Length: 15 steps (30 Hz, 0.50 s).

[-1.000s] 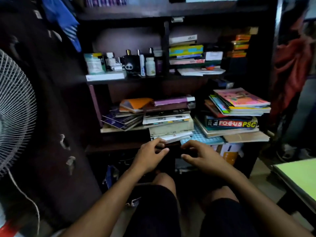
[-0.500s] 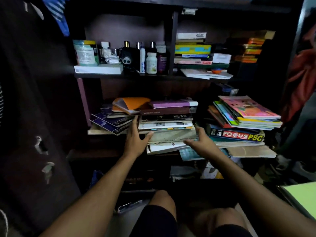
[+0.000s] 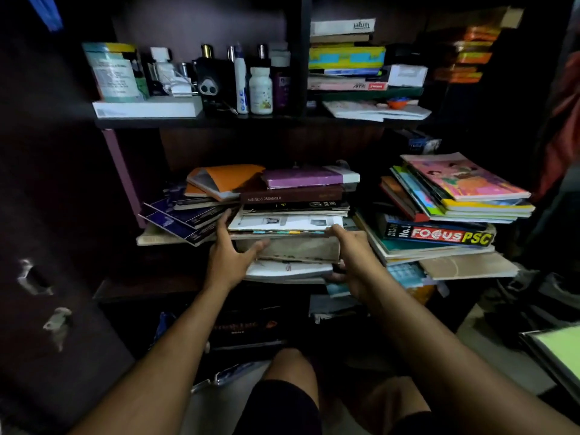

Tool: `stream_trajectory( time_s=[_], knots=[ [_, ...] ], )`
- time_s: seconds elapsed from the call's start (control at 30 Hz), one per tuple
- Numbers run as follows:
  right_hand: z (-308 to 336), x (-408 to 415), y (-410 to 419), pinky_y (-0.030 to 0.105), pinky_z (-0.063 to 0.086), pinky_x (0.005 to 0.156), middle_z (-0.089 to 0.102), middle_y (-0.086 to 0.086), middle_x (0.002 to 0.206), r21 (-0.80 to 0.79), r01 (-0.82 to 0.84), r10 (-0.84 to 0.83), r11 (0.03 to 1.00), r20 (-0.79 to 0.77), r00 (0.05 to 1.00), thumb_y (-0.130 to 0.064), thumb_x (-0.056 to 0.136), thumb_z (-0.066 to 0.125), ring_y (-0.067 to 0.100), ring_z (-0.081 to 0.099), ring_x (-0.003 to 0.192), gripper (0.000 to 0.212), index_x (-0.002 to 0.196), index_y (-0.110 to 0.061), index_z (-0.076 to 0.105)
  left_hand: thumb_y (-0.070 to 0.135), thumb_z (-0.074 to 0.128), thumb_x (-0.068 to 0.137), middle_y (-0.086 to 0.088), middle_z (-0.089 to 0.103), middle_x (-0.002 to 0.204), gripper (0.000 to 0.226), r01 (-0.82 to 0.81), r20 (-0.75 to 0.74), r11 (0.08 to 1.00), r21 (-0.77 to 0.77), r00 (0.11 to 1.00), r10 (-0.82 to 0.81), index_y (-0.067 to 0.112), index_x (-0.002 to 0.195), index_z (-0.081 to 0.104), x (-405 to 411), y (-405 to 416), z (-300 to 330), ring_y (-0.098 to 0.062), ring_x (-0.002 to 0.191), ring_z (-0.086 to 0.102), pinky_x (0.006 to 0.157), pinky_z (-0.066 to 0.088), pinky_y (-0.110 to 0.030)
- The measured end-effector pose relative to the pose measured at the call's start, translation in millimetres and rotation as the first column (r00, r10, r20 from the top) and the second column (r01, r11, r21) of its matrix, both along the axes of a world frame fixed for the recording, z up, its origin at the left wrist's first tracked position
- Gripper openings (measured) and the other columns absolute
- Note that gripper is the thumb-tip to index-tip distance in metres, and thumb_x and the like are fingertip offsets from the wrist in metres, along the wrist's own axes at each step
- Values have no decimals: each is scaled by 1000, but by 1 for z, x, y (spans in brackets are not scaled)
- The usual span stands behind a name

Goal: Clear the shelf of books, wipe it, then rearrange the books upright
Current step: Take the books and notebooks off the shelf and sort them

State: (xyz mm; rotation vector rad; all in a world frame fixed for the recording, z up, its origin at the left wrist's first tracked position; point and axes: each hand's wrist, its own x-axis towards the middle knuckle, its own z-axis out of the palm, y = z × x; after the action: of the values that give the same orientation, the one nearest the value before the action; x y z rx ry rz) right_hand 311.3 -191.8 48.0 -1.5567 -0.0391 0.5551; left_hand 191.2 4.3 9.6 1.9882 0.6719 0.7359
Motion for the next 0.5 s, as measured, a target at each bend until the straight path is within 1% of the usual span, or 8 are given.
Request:
stream_trajectory(
  time_s=[0.07, 0.1, 0.13, 0.2, 0.27, 0.33, 0.43, 0.5],
  knots=[
    [-5, -4, -4, 41, 57, 63, 57, 9, 126, 57, 9, -5, 998, -64, 998, -56, 75, 69, 37, 61, 113, 52, 114, -28, 49, 64, 75, 74, -18, 49, 144, 99, -65, -10, 997, 31, 998, 66, 35, 154, 23, 0, -6, 0, -36, 130, 49, 91, 43, -37],
    [-5, -6, -7, 42, 58, 63, 57, 8, 125, 68, 18, -13, 998, -66, 998, -59, 79, 68, 36, 61, 111, 53, 117, -27, 49, 69, 73, 72, -19, 54, 139, 98, -99, -21, 993, 65, 995, 101, 34, 152, 26, -1, -11, 0, -37, 125, 53, 86, 45, -36],
    [-4, -7, -9, 43, 59, 63, 55, 6, 122, 61, 23, -20, 998, -40, 999, -59, 86, 65, 34, 60, 109, 51, 119, -24, 48, 73, 70, 70, -20, 57, 134, 98, -126, -27, 987, 100, 991, 129, 33, 149, 29, -2, -15, 0, -38, 118, 57, 82, 47, -37],
    [-1, -10, -15, 47, 62, 67, 50, 1, 112, -2, 24, -24, 1000, 51, 998, -57, 95, 58, 27, 58, 102, 44, 114, -19, 44, 75, 67, 71, -20, 61, 129, 95, -155, -12, 979, 132, 987, 158, 32, 147, 30, -3, -20, 0, -40, 111, 61, 78, 51, -39],
    [0, -11, -21, 54, 62, 73, 47, 0, 109, -58, 11, -3, 998, 125, 992, -60, 93, 59, 23, 57, 99, 48, 108, -17, 42, 66, 66, 82, -21, 58, 135, 89, -180, 41, 982, 60, 983, 177, 31, 153, 25, -5, -20, 1, -42, 115, 60, 81, 45, -36],
    [1, -13, -25, 55, 62, 72, 47, 0, 110, -91, 3, 11, 996, 153, 988, -63, 88, 63, 22, 58, 99, 56, 108, -16, 42, 59, 62, 91, -21, 52, 143, 86, -208, 72, 978, -16, 975, 208, 31, 158, 16, -6, -18, 2, -42, 121, 57, 83, 38, -34],
    [1, -19, -28, 51, 63, 70, 46, 2, 112, -84, -3, 18, 996, 179, 984, -63, 88, 63, 20, 57, 100, 56, 107, -16, 40, 61, 62, 89, -23, 51, 143, 92, -218, 66, 974, -63, 973, 222, 31, 160, 12, -9, -15, 1, -39, 122, 56, 84, 40, -35],
    [-4, -21, -30, 51, 63, 73, 47, 6, 121, -61, -7, 20, 998, 212, 977, -61, 91, 60, 19, 56, 103, 55, 112, -14, 39, 63, 61, 89, -22, 49, 146, 94, -222, 42, 969, -110, 973, 228, 29, 160, 11, -9, -16, 2, -39, 127, 53, 89, 42, -38]
  ],
)
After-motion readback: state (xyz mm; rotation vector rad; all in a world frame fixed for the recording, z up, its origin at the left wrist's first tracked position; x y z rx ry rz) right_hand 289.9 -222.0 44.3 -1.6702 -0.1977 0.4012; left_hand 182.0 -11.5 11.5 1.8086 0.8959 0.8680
